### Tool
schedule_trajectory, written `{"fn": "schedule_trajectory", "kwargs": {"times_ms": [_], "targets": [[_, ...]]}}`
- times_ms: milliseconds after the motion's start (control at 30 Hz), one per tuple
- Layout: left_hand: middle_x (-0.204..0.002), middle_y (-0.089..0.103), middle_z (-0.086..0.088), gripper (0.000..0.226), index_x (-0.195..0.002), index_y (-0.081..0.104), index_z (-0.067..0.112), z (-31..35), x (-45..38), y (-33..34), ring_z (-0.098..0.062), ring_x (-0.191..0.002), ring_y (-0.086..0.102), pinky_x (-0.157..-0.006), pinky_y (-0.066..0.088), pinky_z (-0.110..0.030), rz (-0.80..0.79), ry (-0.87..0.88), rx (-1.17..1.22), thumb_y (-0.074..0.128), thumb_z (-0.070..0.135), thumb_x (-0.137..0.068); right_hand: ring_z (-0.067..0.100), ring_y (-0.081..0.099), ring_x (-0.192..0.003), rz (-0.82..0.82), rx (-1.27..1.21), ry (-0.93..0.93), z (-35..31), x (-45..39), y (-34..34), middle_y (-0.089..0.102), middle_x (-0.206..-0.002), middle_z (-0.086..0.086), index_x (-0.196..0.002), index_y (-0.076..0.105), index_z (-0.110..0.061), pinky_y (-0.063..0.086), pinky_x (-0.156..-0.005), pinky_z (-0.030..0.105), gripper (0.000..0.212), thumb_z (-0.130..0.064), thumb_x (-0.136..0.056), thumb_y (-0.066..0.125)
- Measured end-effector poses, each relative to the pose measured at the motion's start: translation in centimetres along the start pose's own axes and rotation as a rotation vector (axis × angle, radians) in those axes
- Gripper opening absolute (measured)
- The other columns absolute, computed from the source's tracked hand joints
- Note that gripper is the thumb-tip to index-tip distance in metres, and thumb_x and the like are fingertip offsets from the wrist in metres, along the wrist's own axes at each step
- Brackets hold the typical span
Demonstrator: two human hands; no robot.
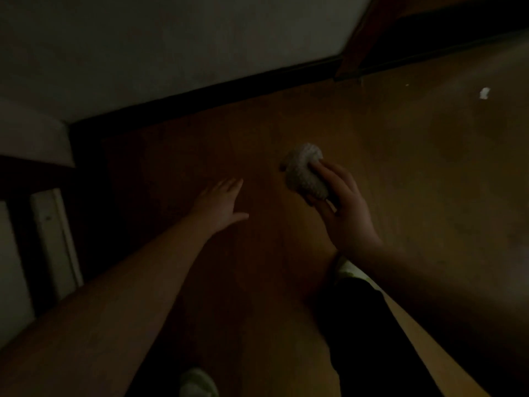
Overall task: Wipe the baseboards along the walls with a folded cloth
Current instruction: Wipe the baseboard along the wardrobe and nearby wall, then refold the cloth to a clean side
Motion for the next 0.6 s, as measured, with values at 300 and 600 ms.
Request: {"fn": "schedule_trajectory", "kwargs": {"times_ms": [300, 600], "targets": [[-0.138, 0.055, 0.003, 0.059, -0.142, 0.047, 0.028, 3.6, 24.5, -13.6, -0.016, -0.123, 0.053, -0.096, 0.045, -0.032, 0.122, -0.127, 0.527, 0.055, 0.058, -0.091, 0.008, 0.04, -0.136, 0.012, 0.03, 0.076, -16.5, 8.1, -7.8, 0.04, -0.148, 0.002, -0.145, 0.047, -0.019, 0.036, -0.106, 0.013, 0.057, -0.01, -0.092, 0.067], [-0.091, 0.067, 0.013, 0.032, -0.104, 0.07, 0.026, 10.0, 44.0, -31.6, -0.004, -0.083, 0.062, -0.073, 0.056, -0.033, 0.252, -0.259, 0.595, 0.056, 0.053, -0.092, 0.005, 0.036, -0.138, 0.007, -0.101, 0.068, -36.4, 9.6, -21.7, 0.04, -0.148, 0.003, -0.144, 0.046, -0.019, 0.031, -0.109, 0.013, 0.053, -0.014, -0.094, 0.063]]}}
Point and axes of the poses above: each hand's wrist, its own x-axis away from the middle knuckle, its own y-axis out of the palm, z = x × y, the point moved 10 cm from there along -x, towards the middle knuckle
